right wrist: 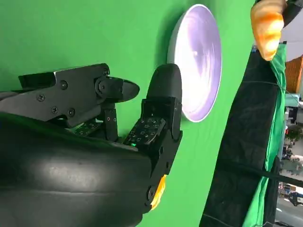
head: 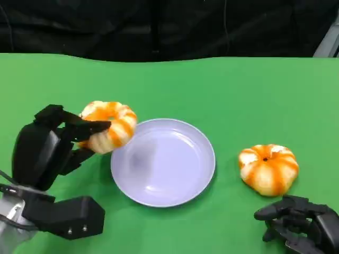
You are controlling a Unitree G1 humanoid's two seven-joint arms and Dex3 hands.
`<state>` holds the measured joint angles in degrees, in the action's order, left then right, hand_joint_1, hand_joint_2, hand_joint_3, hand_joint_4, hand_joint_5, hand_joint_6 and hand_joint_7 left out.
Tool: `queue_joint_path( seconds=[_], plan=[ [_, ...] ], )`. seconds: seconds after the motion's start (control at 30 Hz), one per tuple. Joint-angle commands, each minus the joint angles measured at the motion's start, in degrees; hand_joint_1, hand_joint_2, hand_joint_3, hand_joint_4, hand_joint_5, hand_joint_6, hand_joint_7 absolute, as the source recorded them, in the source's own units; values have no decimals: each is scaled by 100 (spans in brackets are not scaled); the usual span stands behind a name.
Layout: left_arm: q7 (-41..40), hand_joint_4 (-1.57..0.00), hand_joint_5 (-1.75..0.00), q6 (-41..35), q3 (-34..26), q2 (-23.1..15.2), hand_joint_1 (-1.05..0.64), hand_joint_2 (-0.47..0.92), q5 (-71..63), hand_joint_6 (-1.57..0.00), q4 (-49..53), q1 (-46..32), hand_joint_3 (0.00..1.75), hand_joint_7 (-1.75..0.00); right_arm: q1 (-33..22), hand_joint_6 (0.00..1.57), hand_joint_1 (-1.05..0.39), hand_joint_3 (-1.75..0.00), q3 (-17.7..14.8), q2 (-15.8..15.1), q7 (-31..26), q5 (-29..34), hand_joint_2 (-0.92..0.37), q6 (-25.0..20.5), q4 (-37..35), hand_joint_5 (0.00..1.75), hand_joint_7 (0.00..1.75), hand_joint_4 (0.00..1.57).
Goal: Grasp the bread from the table and place it into the plate.
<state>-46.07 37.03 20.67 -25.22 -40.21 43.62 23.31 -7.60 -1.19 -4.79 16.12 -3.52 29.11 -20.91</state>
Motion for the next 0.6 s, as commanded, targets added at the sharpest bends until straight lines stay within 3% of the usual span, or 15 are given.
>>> queue_joint_path(
  seconds=[0.03,0.6],
  plan=[
    [204,-67,-116,-34,-87,-56,-1,85,-48,-129,-529,-189,0,-2,4,89,3,-38,-3,-39,-16,-16,-92,36,14,133,74,72],
    [937,-68,-110,-74,-28,395,-2,85,-97,-128,-1302,-610,0,-1,-6,89,3,-38,30,-5,-50,10,-92,64,25,132,75,73]
  ],
)
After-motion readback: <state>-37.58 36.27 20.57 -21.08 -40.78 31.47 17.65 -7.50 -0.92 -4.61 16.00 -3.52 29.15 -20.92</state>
